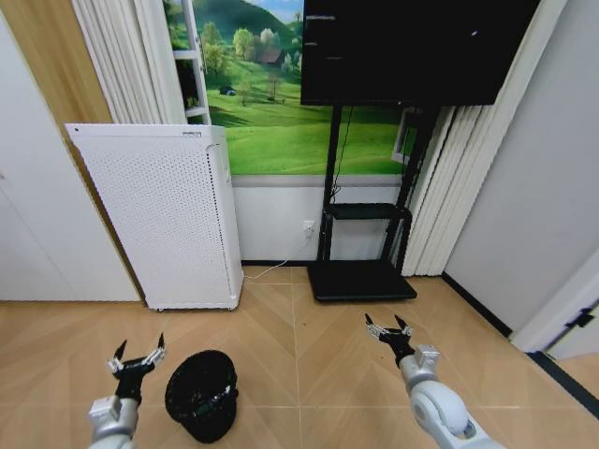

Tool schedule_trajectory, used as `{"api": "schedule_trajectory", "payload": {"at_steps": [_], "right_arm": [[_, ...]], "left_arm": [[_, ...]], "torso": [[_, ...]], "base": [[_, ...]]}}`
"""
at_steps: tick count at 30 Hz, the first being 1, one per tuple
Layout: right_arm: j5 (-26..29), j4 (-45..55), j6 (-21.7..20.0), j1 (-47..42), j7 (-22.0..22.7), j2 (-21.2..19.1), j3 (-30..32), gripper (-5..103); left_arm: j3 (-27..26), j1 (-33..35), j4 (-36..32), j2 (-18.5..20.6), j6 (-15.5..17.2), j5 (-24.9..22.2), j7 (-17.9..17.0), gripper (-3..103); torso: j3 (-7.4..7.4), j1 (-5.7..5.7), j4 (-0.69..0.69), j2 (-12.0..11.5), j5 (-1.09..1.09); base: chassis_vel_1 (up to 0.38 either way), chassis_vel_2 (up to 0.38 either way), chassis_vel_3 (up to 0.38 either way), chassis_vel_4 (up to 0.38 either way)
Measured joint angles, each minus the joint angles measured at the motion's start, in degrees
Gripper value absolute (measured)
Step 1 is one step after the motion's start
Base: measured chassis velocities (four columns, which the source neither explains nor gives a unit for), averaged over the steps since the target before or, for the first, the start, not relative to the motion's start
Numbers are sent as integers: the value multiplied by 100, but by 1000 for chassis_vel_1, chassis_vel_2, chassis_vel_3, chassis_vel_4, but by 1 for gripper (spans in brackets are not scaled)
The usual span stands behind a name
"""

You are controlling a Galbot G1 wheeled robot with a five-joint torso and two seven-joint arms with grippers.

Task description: Pick up the trash bin and place the garbage on the floor into it.

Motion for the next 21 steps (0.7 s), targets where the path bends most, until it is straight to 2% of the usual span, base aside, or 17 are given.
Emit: {"api": "schedule_trajectory", "payload": {"at_steps": [3,6,12,21], "right_arm": [[0,0,0,0,0,0,0,100],[0,0,0,0,0,0,0,100],[0,0,0,0,0,0,0,100],[0,0,0,0,0,0,0,100]], "left_arm": [[36,-142,19,126,44,-71,19,100],[42,-220,86,147,60,-145,24,100],[147,-385,216,165,208,-187,24,100],[152,-383,227,162,219,-187,20,100]], "torso": [[0,0,0,0,0],[0,0,4,0,-1],[0,0,0,0,0],[0,0,1,0,-1]], "base": [[0,0,0,0],[0,0,0,0],[0,0,0,0],[0,0,0,0]]}}
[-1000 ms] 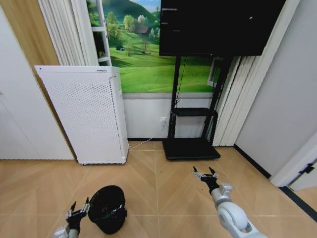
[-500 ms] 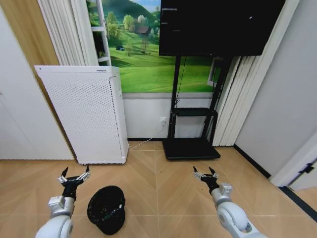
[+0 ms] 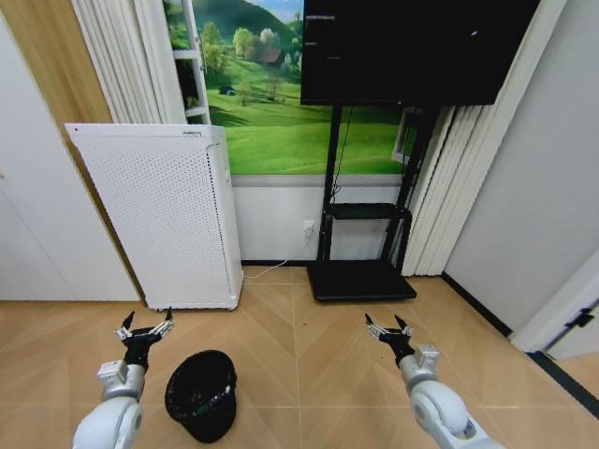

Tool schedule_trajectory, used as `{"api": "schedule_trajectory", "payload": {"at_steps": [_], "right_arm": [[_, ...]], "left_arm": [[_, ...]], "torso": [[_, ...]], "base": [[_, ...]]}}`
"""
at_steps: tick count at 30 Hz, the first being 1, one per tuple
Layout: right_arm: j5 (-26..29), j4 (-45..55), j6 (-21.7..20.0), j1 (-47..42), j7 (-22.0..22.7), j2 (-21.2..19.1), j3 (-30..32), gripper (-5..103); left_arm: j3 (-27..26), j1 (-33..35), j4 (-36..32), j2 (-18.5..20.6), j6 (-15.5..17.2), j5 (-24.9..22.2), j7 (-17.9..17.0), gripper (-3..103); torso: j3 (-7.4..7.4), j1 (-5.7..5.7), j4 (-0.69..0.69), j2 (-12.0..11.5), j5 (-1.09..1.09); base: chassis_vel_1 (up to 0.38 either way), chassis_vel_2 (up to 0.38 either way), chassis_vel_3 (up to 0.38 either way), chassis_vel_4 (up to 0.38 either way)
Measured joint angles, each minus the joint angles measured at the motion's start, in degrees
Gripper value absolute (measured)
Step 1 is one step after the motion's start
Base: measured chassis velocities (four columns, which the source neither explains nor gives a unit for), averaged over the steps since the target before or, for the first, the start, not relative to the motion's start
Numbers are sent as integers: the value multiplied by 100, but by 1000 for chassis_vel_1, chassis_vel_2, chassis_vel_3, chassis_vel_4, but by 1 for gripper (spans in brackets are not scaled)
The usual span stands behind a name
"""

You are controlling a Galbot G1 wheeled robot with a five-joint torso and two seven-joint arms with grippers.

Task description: Pick up the trash bin and place the garbage on the floor into it.

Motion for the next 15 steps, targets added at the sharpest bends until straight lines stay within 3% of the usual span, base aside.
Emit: {"api": "schedule_trajectory", "payload": {"at_steps": [8,15], "right_arm": [[0,0,0,0,0,0,0,100],[0,0,0,0,0,0,0,100]], "left_arm": [[1,7,4,-4,0,0,-2,100],[1,10,6,-6,1,0,-5,100]], "torso": [[10,2,0,12,0],[124,41,0,167,1]], "base": [[0,0,0,0],[0,0,0,0]]}}
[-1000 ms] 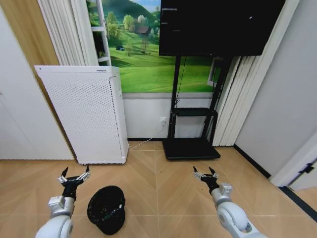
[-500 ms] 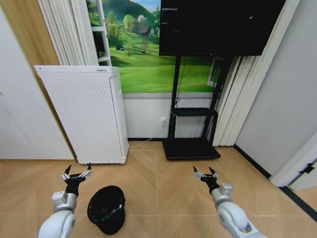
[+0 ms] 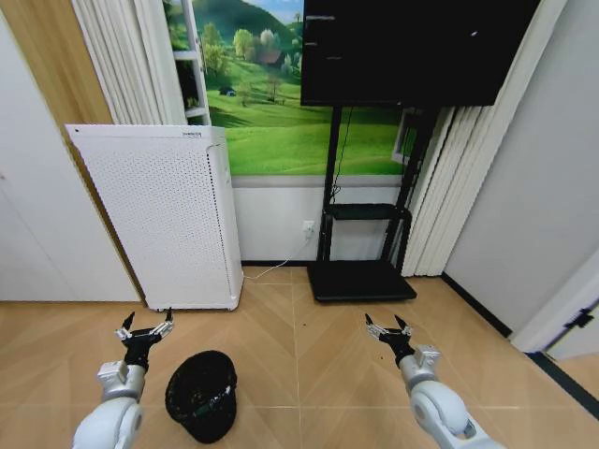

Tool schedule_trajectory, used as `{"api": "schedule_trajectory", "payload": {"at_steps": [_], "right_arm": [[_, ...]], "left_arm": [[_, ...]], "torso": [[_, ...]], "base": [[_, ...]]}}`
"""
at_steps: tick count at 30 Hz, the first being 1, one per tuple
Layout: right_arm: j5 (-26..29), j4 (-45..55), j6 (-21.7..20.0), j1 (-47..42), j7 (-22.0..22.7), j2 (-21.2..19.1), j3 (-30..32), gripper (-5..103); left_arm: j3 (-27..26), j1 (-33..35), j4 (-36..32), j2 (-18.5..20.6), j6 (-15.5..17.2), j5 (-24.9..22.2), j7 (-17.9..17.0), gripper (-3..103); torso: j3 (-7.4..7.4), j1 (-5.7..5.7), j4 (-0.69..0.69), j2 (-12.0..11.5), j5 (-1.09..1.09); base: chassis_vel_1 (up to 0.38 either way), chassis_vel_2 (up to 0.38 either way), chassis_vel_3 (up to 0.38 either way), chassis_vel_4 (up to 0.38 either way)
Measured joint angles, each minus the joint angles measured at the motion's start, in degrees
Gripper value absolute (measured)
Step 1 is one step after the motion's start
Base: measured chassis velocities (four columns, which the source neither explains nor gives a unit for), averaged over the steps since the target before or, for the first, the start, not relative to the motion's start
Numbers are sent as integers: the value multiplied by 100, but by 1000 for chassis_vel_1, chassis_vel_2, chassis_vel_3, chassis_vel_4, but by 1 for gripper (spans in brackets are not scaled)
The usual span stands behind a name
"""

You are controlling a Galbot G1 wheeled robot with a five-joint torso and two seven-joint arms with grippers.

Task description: Pick up the trash bin and place the garbage on the floor into it.

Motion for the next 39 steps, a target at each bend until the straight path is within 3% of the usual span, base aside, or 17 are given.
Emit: {"api": "schedule_trajectory", "payload": {"at_steps": [39], "right_arm": [[0,0,0,0,0,0,0,100]], "left_arm": [[-1,4,1,-3,-2,0,-3,100]], "torso": [[686,301,0,987,0]], "base": [[0,0,0,0]]}}
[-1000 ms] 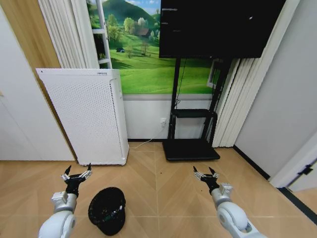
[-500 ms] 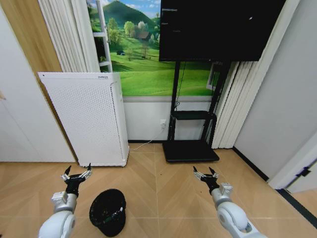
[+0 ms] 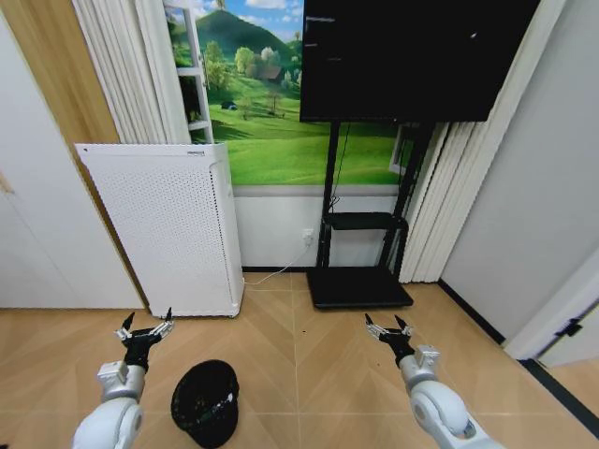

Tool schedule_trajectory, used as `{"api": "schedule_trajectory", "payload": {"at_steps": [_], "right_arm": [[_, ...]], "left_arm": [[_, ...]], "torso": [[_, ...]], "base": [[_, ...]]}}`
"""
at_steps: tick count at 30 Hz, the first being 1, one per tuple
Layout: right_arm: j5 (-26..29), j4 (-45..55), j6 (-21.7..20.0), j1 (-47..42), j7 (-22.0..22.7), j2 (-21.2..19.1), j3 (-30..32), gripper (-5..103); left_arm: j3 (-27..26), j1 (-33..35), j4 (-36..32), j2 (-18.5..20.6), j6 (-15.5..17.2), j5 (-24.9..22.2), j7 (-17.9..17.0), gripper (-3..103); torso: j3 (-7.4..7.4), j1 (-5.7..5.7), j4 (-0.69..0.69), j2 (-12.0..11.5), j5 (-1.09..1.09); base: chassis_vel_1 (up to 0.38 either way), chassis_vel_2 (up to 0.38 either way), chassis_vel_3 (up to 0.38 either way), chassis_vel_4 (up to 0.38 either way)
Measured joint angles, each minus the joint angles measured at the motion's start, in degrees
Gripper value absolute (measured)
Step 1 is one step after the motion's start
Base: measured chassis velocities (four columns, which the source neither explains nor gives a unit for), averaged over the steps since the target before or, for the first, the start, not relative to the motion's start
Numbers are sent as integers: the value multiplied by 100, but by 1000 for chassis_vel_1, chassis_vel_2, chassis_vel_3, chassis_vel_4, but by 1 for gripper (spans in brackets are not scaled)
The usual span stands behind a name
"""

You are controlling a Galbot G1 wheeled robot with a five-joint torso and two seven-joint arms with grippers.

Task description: Pick up the trash bin and place the garbage on the floor into it.

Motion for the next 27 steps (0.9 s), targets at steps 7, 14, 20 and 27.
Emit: {"api": "schedule_trajectory", "payload": {"at_steps": [7,14,20,27], "right_arm": [[0,0,0,0,0,0,0,100],[0,0,0,0,0,0,0,100],[0,0,0,0,0,0,0,100],[0,0,0,0,0,0,0,100]], "left_arm": [[0,0,0,0,0,0,0,100],[0,0,0,0,0,0,0,100],[0,0,0,0,0,0,0,100],[0,0,0,0,0,0,0,100]], "torso": [[88,48,0,136,0],[206,109,0,316,0],[291,158,0,448,0],[400,221,0,621,0]], "base": [[0,0,0,0],[0,0,0,0],[0,0,0,0],[0,0,0,0]]}}
